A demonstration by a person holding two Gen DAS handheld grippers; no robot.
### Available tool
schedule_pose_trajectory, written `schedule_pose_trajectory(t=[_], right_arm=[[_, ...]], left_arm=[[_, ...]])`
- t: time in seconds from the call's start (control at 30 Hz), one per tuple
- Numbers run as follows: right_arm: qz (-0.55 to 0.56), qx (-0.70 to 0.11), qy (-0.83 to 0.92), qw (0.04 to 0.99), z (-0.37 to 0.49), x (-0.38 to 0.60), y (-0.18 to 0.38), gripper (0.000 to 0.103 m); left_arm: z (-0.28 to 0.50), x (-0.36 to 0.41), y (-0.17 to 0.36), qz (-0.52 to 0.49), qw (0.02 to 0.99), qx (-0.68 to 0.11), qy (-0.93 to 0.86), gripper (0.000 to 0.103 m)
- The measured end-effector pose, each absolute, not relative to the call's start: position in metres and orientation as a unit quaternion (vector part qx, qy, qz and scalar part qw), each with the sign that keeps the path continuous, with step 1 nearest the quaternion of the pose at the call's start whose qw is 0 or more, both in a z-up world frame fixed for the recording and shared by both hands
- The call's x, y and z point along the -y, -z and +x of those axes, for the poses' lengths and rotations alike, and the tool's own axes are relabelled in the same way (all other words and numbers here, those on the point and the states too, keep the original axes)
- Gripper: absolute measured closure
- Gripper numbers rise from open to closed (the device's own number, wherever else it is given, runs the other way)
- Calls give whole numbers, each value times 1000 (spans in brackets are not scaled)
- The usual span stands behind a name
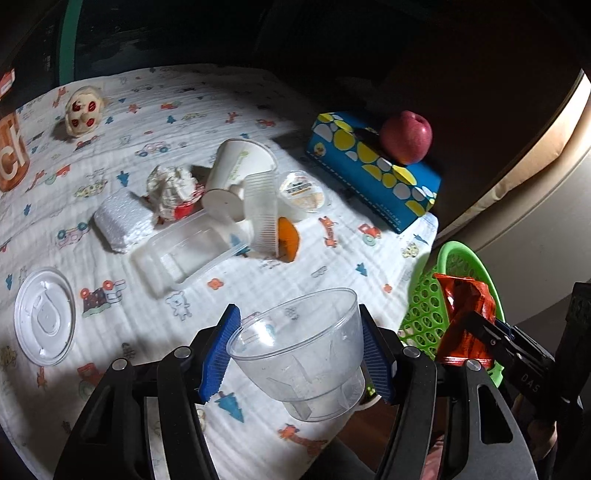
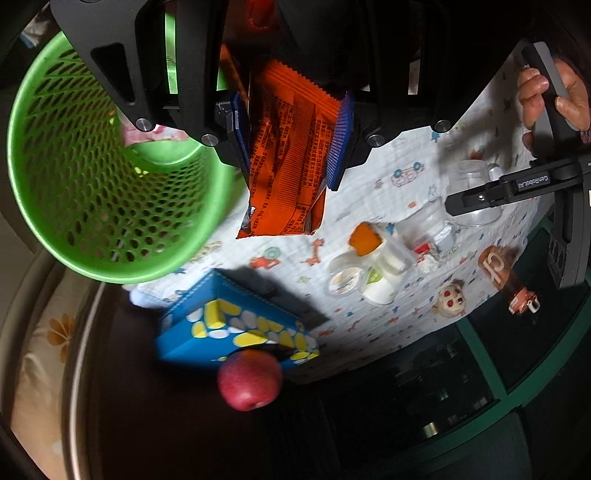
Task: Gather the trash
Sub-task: 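Drop the orange bag and clear cup into the green basket with both tools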
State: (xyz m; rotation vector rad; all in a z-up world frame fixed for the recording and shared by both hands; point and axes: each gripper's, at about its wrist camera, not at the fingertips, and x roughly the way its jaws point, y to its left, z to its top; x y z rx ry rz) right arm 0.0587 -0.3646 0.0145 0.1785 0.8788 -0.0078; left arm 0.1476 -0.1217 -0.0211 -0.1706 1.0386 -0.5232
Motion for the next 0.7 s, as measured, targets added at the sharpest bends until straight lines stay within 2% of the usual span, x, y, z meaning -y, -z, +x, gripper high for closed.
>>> schedule_pose_trajectory(t=[0.17, 0.43, 0.53, 0.57, 0.7], right_arm=[[92, -430, 64, 896, 44, 427, -15, 65], [127, -466, 104, 869, 29, 491, 15, 62], [150, -469, 101, 865, 26, 501, 22, 54], [154, -467, 102, 865, 25, 504, 23, 47], [153, -458, 110, 869, 17, 510, 19, 44]], left_arm=[[144, 153, 4, -62, 830, -479, 278, 42], [143, 203, -18, -35, 827, -467, 313, 42], [141, 224, -24, -19, 823, -463, 327, 42], [140, 232, -25, -13, 822, -462, 332, 42], [137, 260, -26, 4, 815, -462, 350, 42]])
